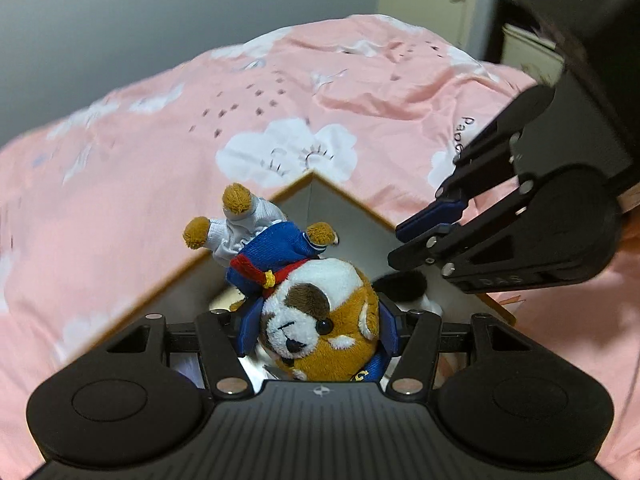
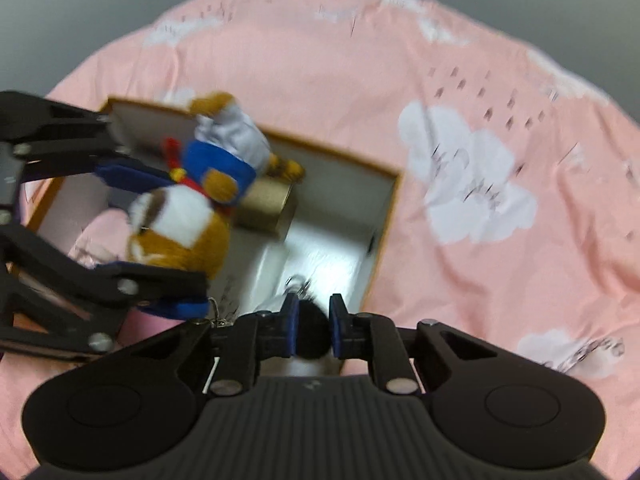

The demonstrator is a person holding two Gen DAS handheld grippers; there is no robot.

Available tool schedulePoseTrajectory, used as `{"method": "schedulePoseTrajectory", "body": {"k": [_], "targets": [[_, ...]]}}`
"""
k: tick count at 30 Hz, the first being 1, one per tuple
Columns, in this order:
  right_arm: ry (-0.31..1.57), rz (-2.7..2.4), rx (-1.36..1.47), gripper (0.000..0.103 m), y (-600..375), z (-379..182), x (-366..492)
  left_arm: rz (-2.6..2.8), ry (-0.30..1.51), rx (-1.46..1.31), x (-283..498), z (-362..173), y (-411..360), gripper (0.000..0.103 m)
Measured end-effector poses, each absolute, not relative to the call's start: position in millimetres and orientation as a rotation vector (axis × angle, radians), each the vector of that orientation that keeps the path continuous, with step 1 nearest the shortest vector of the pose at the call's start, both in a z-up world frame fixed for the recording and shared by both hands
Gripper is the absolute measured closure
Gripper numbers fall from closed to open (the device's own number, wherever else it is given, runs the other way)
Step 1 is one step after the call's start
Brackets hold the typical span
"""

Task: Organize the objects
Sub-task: 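Lower the plush dog into the shoebox with the left tool while the right tool lowers the striped plush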

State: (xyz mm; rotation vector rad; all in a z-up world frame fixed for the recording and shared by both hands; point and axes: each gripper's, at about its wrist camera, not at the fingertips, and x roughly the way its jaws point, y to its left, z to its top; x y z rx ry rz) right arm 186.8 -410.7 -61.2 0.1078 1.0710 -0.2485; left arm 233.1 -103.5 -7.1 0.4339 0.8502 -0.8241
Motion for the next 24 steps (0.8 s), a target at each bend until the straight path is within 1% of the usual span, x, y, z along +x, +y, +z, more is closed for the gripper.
{"method": "schedulePoseTrajectory", "body": {"k": [6, 13, 16, 18, 20, 24], "targets": [[1.024, -0.258, 0.091, 0.087, -419.1, -48.7, 181.2, -0.895, 0.838, 0.531, 247.9, -13.4, -134.1, 0.037], [1.017, -0.284, 0.051, 0.089, -427.1, -61.1, 185.3, -0.997, 0.856, 0.695, 249.8, -40.9, -158.4, 0.036], [1.008, -0.287, 0.074, 0.089, -434.2, -61.7, 186.1, -1.021, 0.870, 0.715, 256.7, -47.1, -159.7, 0.035], [1.008, -0.290, 0.080, 0.089, -436.1, -62.1, 186.4, -1.035, 0.876, 0.709, 261.6, -47.6, -160.0, 0.034], [1.009, -0.285, 0.084, 0.089, -436.6, -64.3, 187.6, -1.045, 0.867, 0.709, 262.1, -48.1, -159.2, 0.028], [1.012, -0.279, 0.087, 0.088, -435.9, -68.6, 190.6, -1.049, 0.838, 0.711, 260.9, -46.1, -155.1, 0.022]]}}
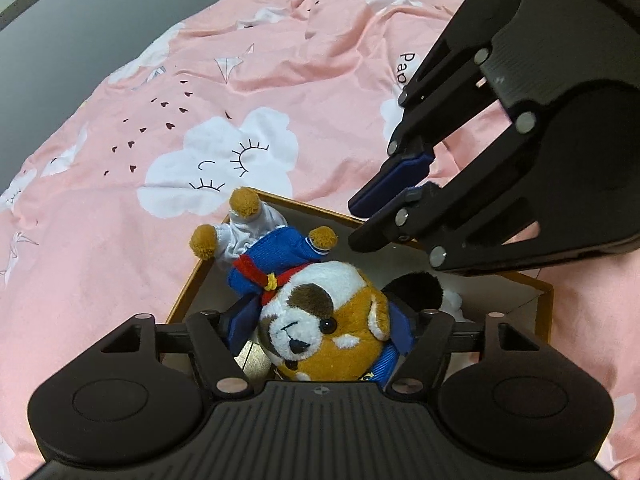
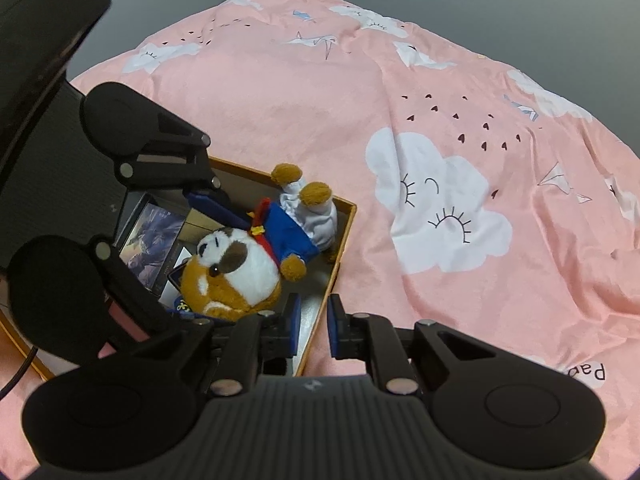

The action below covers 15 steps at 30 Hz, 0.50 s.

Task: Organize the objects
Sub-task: 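Lower the plush dog into the shoebox with the left tool while the right tool lowers the striped plush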

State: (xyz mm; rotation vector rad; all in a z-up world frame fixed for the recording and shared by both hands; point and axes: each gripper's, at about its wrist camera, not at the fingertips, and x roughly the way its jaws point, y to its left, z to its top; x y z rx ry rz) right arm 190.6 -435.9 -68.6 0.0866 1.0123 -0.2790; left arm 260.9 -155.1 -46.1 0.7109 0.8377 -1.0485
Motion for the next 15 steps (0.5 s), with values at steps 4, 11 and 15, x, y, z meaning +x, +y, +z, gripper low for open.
{"method": "schedulePoseTrajectory", "body": {"k": [4, 11, 15], "targets": [[1.007, -0.285, 0.081, 0.087, -434.5, -70.1, 192.6, -1.027, 0.809, 0.665, 259.3, -39.9, -149.4, 0.017], [0.958, -0.280, 0.085, 0.087, -431.9, -58.3, 190.7, -0.899, 0.772, 0.575, 251.0, -25.4, -134.0, 0.020], [0.946, -0.254, 0.051, 0.087, -423.0, -55.7, 192.2, -0.854, 0.884, 0.490, 246.7, -24.4, -119.1, 0.029]]}}
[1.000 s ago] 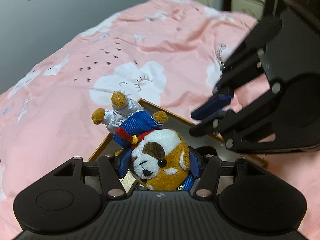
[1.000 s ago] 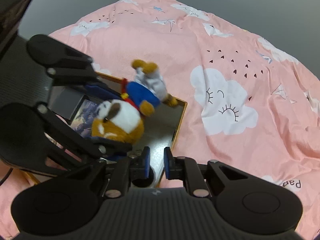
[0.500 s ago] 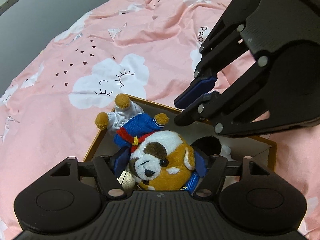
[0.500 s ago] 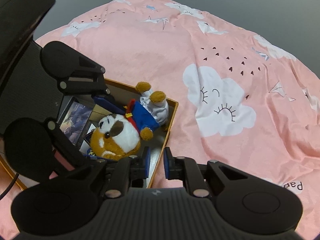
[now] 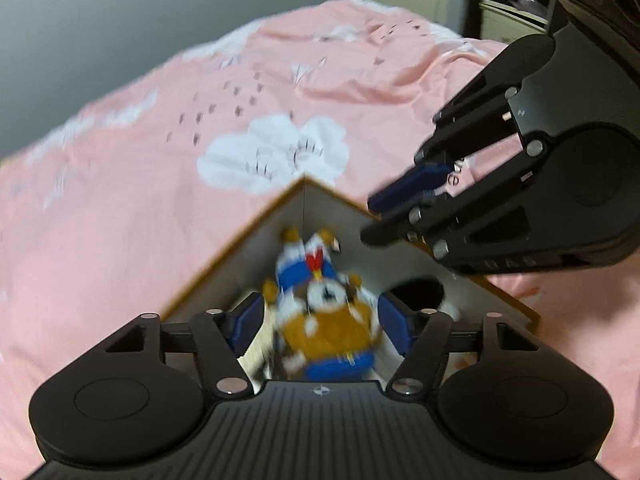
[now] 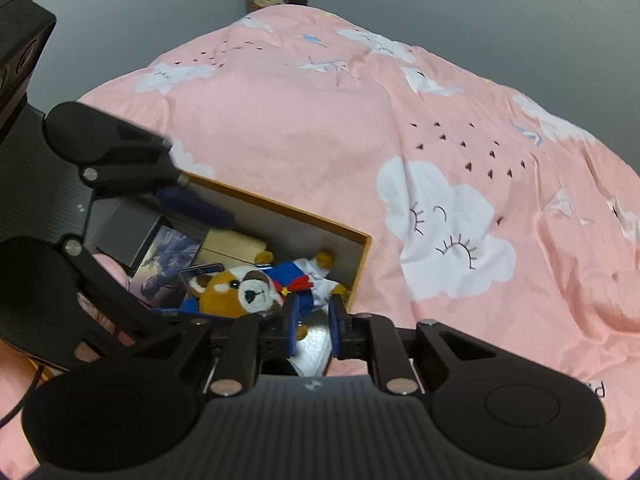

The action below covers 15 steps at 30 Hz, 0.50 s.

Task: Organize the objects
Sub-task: 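Lower the plush dog into the shoebox with the left tool while the right tool lowers the striped plush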

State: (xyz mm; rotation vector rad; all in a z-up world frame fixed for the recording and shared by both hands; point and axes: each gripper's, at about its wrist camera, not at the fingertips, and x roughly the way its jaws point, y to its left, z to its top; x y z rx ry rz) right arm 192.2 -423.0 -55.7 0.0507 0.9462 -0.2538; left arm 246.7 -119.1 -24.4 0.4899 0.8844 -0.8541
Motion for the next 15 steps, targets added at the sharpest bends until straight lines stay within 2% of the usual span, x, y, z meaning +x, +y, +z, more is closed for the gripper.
{"method": "schedulePoseTrajectory", "body": {"k": [2, 6, 7, 9, 15], "targets": [[0.947, -0.249, 0.021, 0.087, -418.4, -57.4, 194.2, -0.829, 0.918, 0.460, 240.7, -26.5, -111.8, 0.041], [0.952, -0.246, 0.016, 0.087, -416.7, -61.5, 195.0, -0.833, 1.001, 0.372, 236.1, -36.8, -102.3, 0.057], [0.955, -0.246, 0.016, 0.087, -416.7, -62.7, 195.2, -0.823, 1.006, 0.377, 236.2, -40.4, -103.7, 0.065], [0.960, -0.250, 0.016, 0.087, -416.7, -64.8, 195.3, -0.790, 0.999, 0.394, 238.3, -47.3, -107.7, 0.069], [0.977, -0.244, 0.005, 0.087, -416.6, -69.5, 194.3, -0.791, 0.968, 0.371, 245.9, -47.2, -113.4, 0.073]]}}
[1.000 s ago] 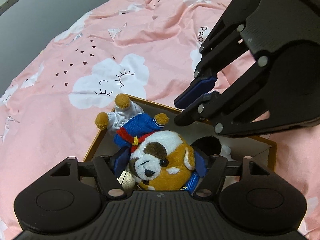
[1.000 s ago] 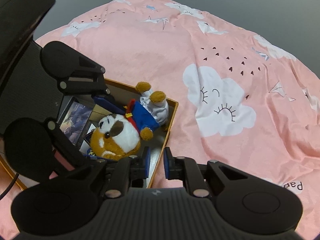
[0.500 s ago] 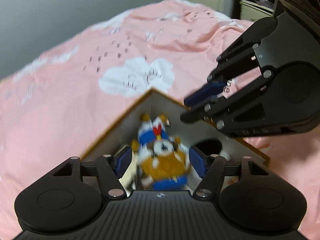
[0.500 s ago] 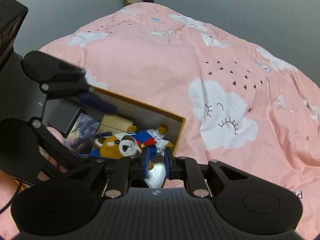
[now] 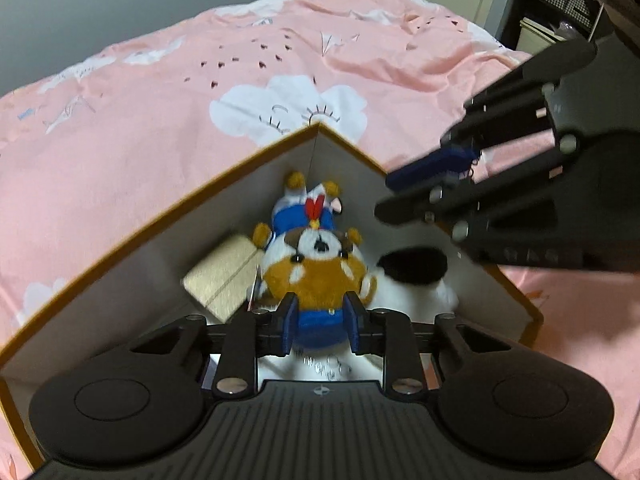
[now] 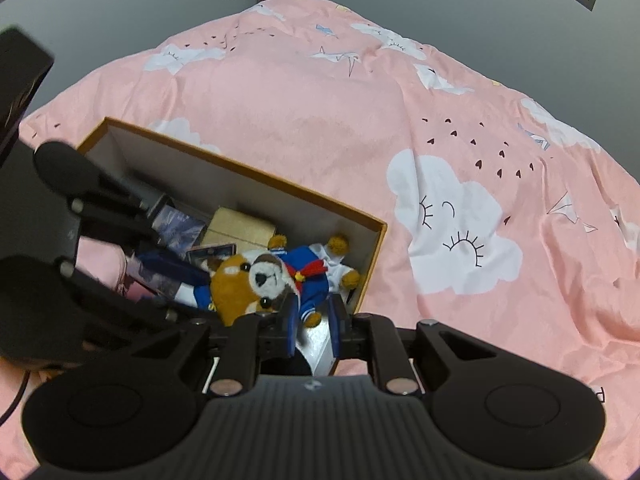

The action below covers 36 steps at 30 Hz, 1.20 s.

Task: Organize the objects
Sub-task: 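Lower the plush dog into the shoebox with the left tool while the right tool lowers the striped plush, then open both tools to release the plushes and withdraw toward the items in front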

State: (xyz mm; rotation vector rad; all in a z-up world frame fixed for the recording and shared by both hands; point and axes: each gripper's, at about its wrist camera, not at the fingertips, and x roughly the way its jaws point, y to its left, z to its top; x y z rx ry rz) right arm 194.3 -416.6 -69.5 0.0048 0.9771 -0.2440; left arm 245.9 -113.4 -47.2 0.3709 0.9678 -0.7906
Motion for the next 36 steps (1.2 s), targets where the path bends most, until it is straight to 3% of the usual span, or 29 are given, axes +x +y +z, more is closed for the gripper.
{"method": "schedulePoseTrajectory", "body": {"k": [24, 36], "targets": [[1.078, -0.224, 0.084, 0.092, -420.8, -101.4, 190.4, -0.741, 1.094, 0.215, 272.7, -87.5, -132.5, 0.079], [1.036, -0.228, 0.089, 0.091, -417.4, -88.7, 182.6, -0.703, 1.051, 0.166, 259.1, -58.5, -114.8, 0.070]]}}
